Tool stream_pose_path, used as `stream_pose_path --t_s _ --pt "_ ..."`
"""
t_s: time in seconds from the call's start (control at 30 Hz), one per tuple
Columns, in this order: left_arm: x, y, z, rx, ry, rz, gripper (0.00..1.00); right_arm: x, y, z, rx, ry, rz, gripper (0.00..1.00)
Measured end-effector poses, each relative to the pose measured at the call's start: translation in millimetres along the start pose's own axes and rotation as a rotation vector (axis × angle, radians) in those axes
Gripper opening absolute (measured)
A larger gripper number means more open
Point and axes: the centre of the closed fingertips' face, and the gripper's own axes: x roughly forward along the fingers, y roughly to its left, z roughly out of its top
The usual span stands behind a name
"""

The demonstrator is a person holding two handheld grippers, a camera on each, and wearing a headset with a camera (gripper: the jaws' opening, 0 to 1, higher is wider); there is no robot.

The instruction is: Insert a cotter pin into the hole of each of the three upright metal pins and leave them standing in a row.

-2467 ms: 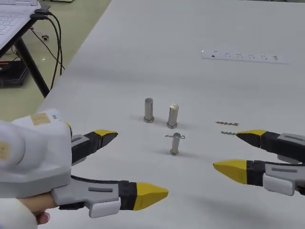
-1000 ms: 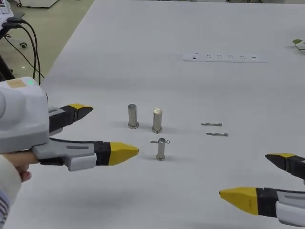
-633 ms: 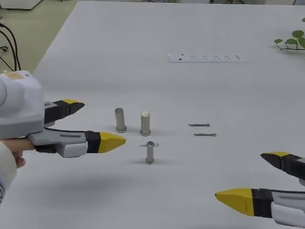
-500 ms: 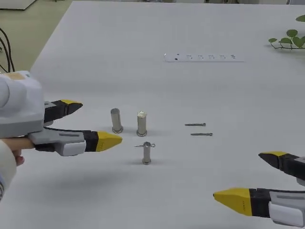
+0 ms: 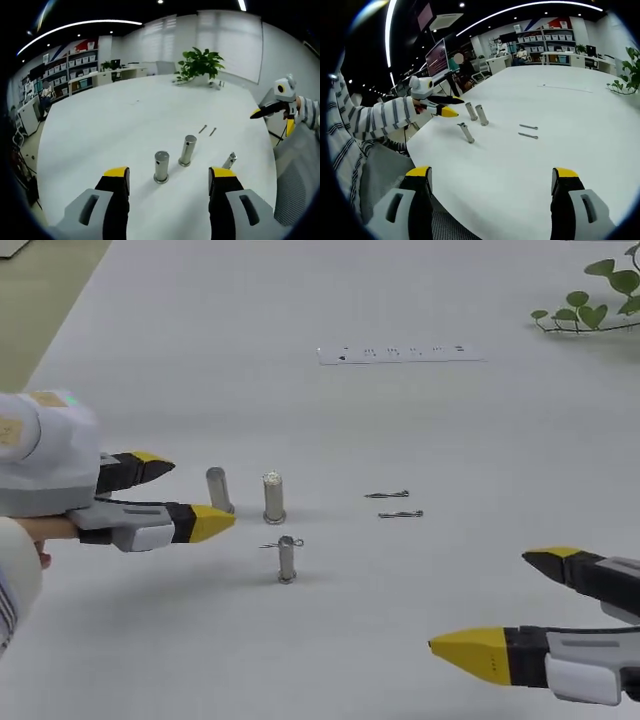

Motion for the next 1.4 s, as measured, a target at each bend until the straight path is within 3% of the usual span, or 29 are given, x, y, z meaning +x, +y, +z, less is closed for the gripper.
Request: stream_pose_path --t_s 0.17,0.4,0.5,0.73,0.87,1.27,1.33,1.4 --pt "8.7 1.2 -6.1 -0.007 0.031 -0.014 0.47 -0.2 0.8 1.5 0.012 -0.011 0.005 0.98" --pt "20.1 2.0 -8.5 0.009 0.043 -0.02 0.43 0.2 1.6 -2.1 0.005 0.004 0.009 0.98" --pt "23.3 6.5 -9.8 0.027 0.05 -0.001 0.41 -0.2 1.9 0.5 0.005 -0.014 0.009 0.98" --pt "30.1 10.2 -6.8 0.015 0.035 0.008 0.34 -0.4 1.9 1.0 0.004 -0.011 0.011 0.98" --pt "34.3 12.6 -9.8 0.064 0.063 0.023 0.32 0.3 3.1 1.5 -0.016 -0.014 0.018 0.96" --pt "40.5 10.1 -3.2 0.083 0.036 0.001 0.1 0.1 5.7 1.5 -0.03 -0.015 0.023 0.96" --pt "40.4 8.6 -4.2 0.11 0.043 -0.009 0.1 0.0 5.2 1.1 -0.03 -0.015 0.022 0.95" --pt "40.7 8.5 -4.4 0.084 0.039 -0.009 0.1 -0.1 4.9 1.0 -0.029 -0.015 0.021 0.95"
